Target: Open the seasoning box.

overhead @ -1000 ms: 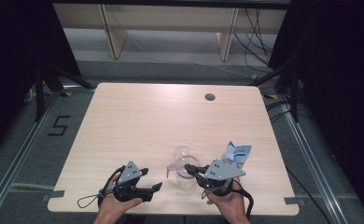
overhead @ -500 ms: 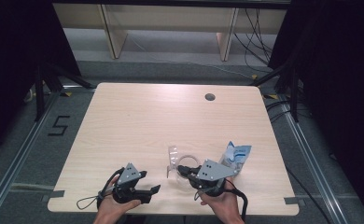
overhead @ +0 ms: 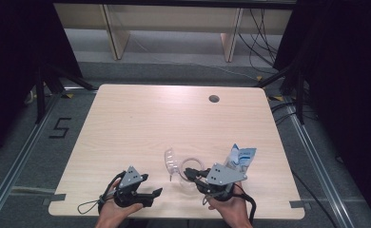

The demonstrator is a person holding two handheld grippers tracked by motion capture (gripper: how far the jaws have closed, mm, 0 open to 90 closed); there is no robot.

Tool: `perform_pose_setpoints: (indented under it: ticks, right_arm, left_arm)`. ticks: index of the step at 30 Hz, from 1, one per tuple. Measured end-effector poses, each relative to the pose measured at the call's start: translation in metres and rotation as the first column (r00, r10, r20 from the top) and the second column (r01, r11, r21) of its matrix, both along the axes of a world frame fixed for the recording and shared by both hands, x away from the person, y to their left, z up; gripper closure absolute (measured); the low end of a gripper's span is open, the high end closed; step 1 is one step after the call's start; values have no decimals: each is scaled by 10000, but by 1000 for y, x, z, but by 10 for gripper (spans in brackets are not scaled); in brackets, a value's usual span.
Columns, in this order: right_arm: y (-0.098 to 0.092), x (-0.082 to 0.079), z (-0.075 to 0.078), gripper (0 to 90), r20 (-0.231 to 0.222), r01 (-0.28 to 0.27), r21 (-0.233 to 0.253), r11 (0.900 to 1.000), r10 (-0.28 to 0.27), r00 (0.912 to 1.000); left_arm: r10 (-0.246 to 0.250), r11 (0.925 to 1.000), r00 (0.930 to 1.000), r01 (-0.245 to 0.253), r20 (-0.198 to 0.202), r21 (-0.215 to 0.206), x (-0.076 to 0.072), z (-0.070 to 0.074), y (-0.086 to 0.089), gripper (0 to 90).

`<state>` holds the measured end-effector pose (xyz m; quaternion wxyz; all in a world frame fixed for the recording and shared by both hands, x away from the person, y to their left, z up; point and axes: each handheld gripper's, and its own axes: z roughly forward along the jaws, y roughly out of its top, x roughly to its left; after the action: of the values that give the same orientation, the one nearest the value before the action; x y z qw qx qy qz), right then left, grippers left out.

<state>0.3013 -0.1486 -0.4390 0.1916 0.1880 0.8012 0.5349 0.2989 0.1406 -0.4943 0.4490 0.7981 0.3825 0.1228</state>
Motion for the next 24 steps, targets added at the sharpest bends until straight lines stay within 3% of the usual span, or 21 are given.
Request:
perform_pose_setpoints:
  ticks: [1,4,7,11,19,21,23,24]
  right_arm:
    - [-3,-1,-1,806,30,37,57,10000,-37,10000]
    - [-16,-5,-2,747,-36,82,14,10000,-82,10000]
    - [-29,-8,-3,680,-125,168,179,9997,-166,9998]
    - [-49,-14,-7,608,-184,374,243,9990,-370,9991]
    - [-84,-27,-14,532,-473,855,382,9956,-837,9954]
    - [-94,-29,-15,516,-455,1048,352,9939,-1031,9936]
    - [-101,-30,-16,514,-507,1147,405,9926,-1126,9923]
    - [-106,-30,-17,511,-316,1292,342,9910,-1281,9913]
  left_arm:
    - [-9,9999,10000,9,13,102,0,0,1,261]
    - [33,9997,10000,-32,25,-245,0,-1,-2,258]
    - [3,9997,10000,-2,63,-264,-1,-1,-2,249]
    - [-114,9999,9999,114,58,-1,0,-1,-1,242]
    - [-163,9994,9999,162,-42,-293,-1,-1,-3,235]
    - [-243,9994,9997,242,-9,-256,-1,-1,-4,225]
    - [-276,9985,9996,274,-27,-479,-2,-1,-5,214]
    - [-319,9982,9995,317,-32,-516,-2,-1,-5,203]
